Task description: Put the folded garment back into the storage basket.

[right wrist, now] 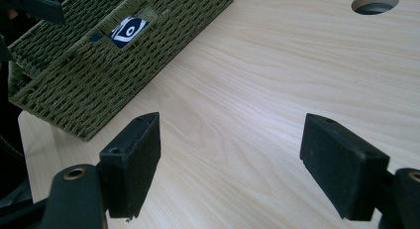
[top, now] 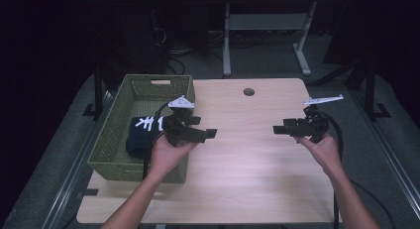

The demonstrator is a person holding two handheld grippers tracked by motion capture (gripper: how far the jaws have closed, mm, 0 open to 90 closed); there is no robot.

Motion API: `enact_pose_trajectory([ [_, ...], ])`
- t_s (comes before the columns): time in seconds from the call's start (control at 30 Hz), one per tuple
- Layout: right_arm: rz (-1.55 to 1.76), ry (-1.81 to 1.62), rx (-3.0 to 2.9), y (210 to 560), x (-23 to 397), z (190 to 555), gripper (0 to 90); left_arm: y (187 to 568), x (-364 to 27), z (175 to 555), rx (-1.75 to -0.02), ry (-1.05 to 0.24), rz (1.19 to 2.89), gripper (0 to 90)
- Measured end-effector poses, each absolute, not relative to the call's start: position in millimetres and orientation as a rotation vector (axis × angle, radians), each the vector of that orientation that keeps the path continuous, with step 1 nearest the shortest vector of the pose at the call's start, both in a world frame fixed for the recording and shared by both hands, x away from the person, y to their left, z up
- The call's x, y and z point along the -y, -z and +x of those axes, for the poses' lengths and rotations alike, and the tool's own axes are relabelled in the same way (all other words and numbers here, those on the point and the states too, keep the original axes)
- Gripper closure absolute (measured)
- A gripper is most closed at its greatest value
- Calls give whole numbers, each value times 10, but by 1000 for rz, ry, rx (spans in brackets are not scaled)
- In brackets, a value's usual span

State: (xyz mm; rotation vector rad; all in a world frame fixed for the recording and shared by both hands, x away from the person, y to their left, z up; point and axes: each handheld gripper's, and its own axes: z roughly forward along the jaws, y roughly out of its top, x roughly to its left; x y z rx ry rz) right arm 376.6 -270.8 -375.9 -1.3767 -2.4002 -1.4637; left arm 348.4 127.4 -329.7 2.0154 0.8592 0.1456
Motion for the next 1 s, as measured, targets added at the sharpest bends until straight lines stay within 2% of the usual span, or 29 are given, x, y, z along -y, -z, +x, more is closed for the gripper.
enact_pose_trajectory([
  [0.27, -1402, 1482, 2386, 3811, 2767, 3686, 204, 3324, -1162, 3428, -835, -134, 2025, 198],
  [1.0, -1468, 1513, 2349, 4036, 3057, 3446, 208, 3510, -693, 3237, -740, -54, 2041, 191],
])
